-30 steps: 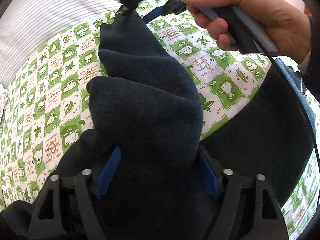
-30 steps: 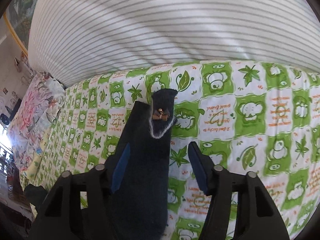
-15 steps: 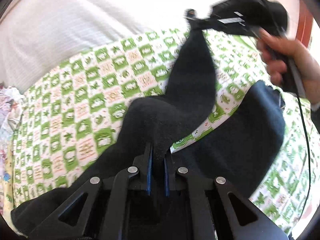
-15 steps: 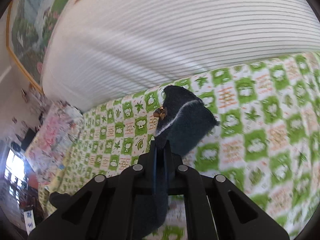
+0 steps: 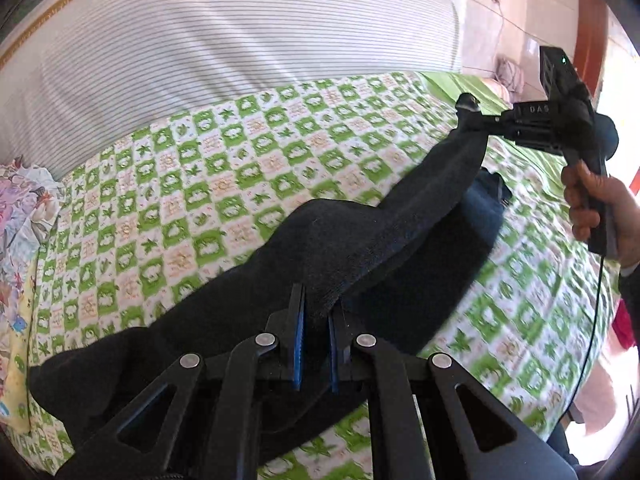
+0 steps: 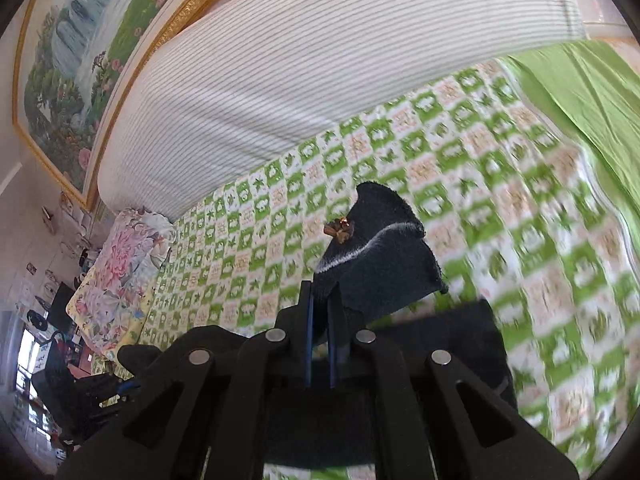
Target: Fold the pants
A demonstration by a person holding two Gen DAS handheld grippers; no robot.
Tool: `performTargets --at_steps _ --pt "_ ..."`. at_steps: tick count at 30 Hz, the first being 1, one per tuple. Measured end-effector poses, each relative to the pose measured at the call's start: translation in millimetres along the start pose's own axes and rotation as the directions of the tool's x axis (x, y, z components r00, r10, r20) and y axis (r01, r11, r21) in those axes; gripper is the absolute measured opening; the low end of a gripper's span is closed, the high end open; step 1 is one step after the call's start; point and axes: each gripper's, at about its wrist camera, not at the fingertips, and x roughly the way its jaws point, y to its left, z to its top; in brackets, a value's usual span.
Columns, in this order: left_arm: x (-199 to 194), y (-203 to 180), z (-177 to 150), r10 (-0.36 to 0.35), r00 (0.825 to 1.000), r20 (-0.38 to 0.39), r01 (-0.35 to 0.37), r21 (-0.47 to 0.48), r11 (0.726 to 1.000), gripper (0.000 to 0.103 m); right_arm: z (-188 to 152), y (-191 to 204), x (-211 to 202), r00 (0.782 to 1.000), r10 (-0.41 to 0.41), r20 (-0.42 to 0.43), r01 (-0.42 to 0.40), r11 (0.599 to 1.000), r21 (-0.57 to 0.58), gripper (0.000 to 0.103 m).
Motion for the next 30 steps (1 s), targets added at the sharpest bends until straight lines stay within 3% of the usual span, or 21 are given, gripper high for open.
performTargets --at_steps 7,15,19,22,24,27,29,30 --pt "16.1 -21.2 -21.3 -0.013 0.998 -0.061 0.014 0.014 1.0 0.008 -39.3 -41.4 -13.6 1.0 -0.012 0.017 0.009 0.99 0.142 0.007" --pt "37.3 -25.5 -37.1 -0.025 0.993 -0.113 0.025 -0.003 1.0 0.008 -74.1 -57.7 -25.0 0.998 -0.044 0.04 0.035 0.978 0.206 0.007" --pt "49.5 -26.7 -43.4 -0.031 0.99 -0.138 0.029 -0.015 0.999 0.009 -83.3 -65.6 -17.1 0.996 -0.092 0.011 0.088 0.971 0.223 0.007" --pt "53.2 -26.5 -47.4 -0.032 0.988 -0.15 0.029 -0.022 0.999 0.015 -92.6 -79.0 -8.6 0.99 -0.132 -0.04 0.138 0.949 0.284 0.014" --pt "50.9 -24.2 -49.5 -0.034 0.988 -0.149 0.03 -0.033 0.999 0.019 -95.8 -80.4 -14.5 0.992 -0.123 -0.021 0.124 0.944 0.304 0.015" --pt "42.0 -18.4 -53.4 -0.033 0.989 -0.141 0.025 -0.063 0.998 0.028 -96.1 -71.6 -29.9 0.986 -0.167 -0.001 0.16 0.946 0.281 0.03" --pt "33.9 -14.0 -57.3 -0.031 0.991 -0.127 0.019 -0.094 0.995 0.033 -96.0 -64.6 -41.6 0.983 -0.18 0.03 0.166 0.95 0.264 0.048" --pt "29.1 -10.6 -59.6 -0.035 0.992 -0.121 0.021 -0.117 0.993 0.035 -96.4 -57.7 -48.7 0.982 -0.182 0.051 0.165 0.956 0.244 0.049"
